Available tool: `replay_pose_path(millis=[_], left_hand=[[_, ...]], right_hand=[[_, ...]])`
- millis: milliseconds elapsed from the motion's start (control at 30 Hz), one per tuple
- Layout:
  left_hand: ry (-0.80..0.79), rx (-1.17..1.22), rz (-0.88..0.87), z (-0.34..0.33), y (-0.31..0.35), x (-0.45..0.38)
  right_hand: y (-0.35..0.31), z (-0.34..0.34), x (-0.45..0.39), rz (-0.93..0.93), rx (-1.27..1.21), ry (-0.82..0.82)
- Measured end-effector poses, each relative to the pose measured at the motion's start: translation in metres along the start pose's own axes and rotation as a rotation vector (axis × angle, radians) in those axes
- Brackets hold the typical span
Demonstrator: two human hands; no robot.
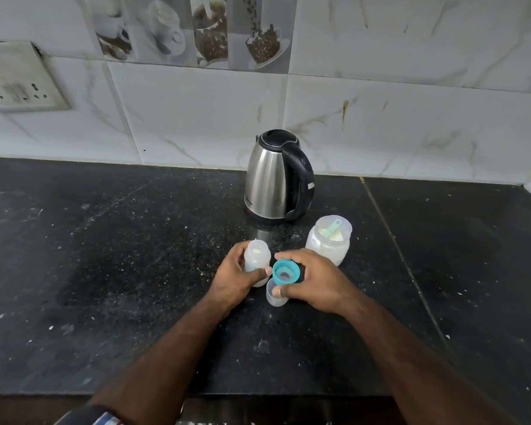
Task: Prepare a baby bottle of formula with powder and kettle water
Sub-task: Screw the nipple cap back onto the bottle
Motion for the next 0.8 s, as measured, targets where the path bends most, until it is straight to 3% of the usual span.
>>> replay_pose_path(millis=[133,233,433,600,800], left_hand=[[-0.015,-0.028,0.002,-0.002,-0.001,0.002],[-0.022,-0.051,0.01,-0.001,-0.001,0.004],[-0.036,-0.06,-0.009,0.001,-0.001,0.002],[-0.068,-0.088,-0.021,0.004,0.001,0.003],[-0.076,-0.143,-0.031,0.008,0.002,0.002]], right_hand=[[-0.02,0.014,-0.013,0.02,-0.055,0.082],[-0.034,0.022,-0.028,-0.018,0.094,0.097],[-0.066,0.008,-0.051,0.1,0.406,-0.07],[-0.078,-0.015,-0.063,0.12,0.492,-0.234],[-0.084,-0.02,-0.07,0.097,0.534,-0.287]])
Point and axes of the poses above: each hand's wrist, its own x-axis away from the middle knuckle, its own z-axis out of the back of the hand, y = z × x, the point moved 6 cm from there along -x, towards the middle knuckle, and after that the axes turned 14 degrees about -x, right-handed, at the moved point
